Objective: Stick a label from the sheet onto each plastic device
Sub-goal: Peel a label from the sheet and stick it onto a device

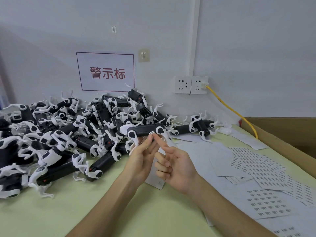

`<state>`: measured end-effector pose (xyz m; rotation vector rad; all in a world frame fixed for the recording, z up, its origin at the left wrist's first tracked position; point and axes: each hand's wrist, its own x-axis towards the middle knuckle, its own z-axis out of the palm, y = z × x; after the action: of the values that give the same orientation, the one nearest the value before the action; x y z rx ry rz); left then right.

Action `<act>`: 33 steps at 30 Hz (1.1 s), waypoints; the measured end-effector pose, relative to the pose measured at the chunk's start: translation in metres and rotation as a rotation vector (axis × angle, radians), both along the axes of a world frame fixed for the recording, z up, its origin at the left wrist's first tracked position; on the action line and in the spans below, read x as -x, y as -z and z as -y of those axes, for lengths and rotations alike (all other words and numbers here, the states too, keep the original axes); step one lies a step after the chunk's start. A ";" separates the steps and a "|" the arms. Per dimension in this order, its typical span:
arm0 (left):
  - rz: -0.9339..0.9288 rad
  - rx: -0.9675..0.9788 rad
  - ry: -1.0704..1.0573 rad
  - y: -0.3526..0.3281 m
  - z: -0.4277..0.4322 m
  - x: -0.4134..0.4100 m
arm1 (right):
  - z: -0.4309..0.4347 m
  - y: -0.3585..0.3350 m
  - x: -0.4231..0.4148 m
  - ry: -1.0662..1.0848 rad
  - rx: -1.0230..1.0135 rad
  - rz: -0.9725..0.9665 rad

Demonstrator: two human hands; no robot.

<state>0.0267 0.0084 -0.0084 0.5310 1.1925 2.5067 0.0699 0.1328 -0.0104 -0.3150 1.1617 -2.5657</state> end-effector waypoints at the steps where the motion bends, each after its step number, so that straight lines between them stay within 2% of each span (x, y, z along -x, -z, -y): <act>1: 0.001 -0.001 -0.002 0.000 0.000 0.000 | 0.000 0.000 0.000 -0.001 0.001 -0.002; 16: 0.033 0.006 -0.043 -0.003 0.001 -0.001 | 0.002 0.003 -0.001 -0.007 0.026 0.012; 24: -0.013 0.029 -0.012 -0.005 -0.001 -0.006 | 0.004 0.001 -0.002 0.020 0.079 0.017; 33: 0.085 0.046 -0.010 -0.003 -0.003 -0.007 | 0.009 0.001 -0.004 0.033 0.139 0.045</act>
<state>0.0342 0.0118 -0.0051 0.4036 1.2206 2.4766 0.0741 0.1239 -0.0118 -0.2696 0.9828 -2.6742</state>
